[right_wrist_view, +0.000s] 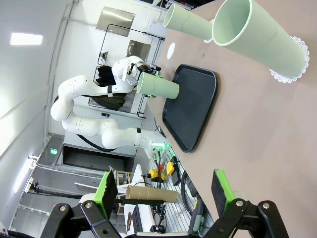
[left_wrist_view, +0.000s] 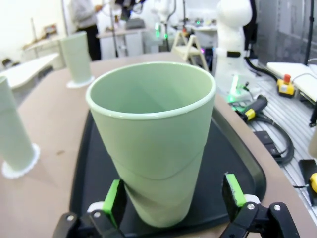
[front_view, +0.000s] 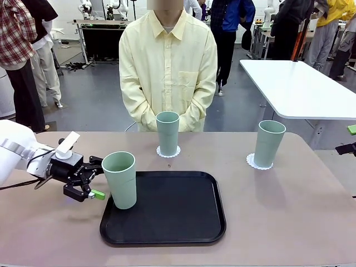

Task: Place coasters on the table and set cups on them.
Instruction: Take one Reusable plastic cup from the Flat Tray and place it on a coaster set by the human.

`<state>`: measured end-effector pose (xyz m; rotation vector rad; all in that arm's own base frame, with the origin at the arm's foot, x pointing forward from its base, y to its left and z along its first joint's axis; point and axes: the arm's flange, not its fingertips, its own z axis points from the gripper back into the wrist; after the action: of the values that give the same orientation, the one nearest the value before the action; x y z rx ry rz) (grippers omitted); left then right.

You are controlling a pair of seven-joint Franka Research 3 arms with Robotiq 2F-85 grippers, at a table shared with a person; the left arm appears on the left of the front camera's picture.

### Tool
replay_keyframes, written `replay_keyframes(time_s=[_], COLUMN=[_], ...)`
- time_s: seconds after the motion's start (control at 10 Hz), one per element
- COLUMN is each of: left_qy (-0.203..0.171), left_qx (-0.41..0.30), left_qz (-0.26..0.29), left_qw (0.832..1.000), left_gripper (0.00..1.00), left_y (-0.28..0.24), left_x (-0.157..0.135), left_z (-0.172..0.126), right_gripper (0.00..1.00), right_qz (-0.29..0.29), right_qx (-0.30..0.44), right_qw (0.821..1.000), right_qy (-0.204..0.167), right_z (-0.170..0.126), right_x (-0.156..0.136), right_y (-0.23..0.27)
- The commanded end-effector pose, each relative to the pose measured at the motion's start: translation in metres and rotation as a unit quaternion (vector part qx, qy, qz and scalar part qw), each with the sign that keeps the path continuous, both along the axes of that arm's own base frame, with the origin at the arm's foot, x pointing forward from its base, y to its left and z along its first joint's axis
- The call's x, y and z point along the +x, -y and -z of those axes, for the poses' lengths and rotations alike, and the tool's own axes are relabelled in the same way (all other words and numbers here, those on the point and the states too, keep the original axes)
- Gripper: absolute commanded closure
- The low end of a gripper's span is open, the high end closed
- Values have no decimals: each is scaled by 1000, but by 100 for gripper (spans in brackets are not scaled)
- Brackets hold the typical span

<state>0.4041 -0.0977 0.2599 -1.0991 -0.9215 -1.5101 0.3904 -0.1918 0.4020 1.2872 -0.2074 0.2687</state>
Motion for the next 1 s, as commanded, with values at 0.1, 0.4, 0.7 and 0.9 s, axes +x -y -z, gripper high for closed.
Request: replay_keyframes(time_s=[0.1,0.4,0.7,0.9], left_qy=[20,21,13,13], left_qx=[-12,-17,-19,-18], left_qz=[-6,-15,-16,-11], left_qw=[1000,1000,1000,1000], left_gripper=[0,0,0,0], left_y=[6,14,22,30], left_x=[5,9,10,8], left_z=[6,8,11,12], right_gripper=[0,0,0,0], right_qz=[1,1,1,1], right_qx=[0,0,0,0], right_qw=[1000,1000,1000,1000], right_qy=[-2,-2,-2,-2], right_z=[-1,-1,-1,-1], right_x=[-1,-1,-1,-1], right_y=[-1,-1,-1,-1])
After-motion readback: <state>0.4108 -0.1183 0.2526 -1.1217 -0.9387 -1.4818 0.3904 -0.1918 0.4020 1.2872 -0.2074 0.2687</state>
